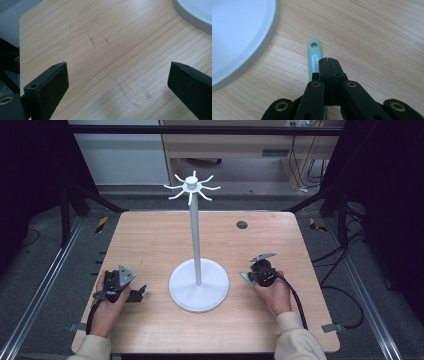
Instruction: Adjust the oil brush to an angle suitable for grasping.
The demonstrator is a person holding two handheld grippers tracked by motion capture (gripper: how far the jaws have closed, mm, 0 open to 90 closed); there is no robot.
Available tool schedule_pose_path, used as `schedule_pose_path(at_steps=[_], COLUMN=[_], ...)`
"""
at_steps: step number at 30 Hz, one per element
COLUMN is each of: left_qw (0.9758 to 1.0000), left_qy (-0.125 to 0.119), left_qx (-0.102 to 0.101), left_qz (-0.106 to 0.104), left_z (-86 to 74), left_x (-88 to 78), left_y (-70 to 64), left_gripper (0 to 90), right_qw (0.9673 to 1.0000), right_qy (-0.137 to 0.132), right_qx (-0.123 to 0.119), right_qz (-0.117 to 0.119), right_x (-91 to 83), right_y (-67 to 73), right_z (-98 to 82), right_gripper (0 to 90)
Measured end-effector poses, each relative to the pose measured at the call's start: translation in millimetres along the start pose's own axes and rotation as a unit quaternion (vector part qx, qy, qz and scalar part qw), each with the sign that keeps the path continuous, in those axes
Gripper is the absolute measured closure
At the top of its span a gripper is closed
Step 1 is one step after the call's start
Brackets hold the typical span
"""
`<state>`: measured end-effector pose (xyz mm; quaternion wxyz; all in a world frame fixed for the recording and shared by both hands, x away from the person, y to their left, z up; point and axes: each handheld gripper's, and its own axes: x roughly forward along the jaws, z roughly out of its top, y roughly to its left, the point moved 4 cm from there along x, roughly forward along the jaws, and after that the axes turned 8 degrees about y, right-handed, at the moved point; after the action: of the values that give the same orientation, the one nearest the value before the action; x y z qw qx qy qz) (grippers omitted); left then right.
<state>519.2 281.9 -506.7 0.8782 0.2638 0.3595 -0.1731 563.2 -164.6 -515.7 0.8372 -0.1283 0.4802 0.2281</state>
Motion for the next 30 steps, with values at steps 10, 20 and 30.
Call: schedule_pose_path(at_steps=[10, 20, 30], left_qw=[1.0000, 1.0000, 1.0000], left_qy=[0.001, 0.002, 0.004], left_qx=[0.000, 0.002, 0.007], left_qz=[0.000, -0.001, 0.000], left_z=[-0.1, 0.1, 0.2], left_x=[-0.1, -0.4, -0.3], left_y=[0.2, -0.4, -1.8], left_gripper=[2.8, 2.8, 2.8], right_qw=[0.9982, 0.9970, 0.9962], right_qy=[0.013, 0.020, 0.032], right_qx=[-0.044, -0.061, -0.076], right_qz=[0.037, 0.044, 0.029], right_x=[-3.5, -6.2, -27.2], right_y=[21.1, 31.2, 30.5], right_z=[-4.1, -6.5, -12.4], right_gripper=[90.0, 90.0, 89.1])
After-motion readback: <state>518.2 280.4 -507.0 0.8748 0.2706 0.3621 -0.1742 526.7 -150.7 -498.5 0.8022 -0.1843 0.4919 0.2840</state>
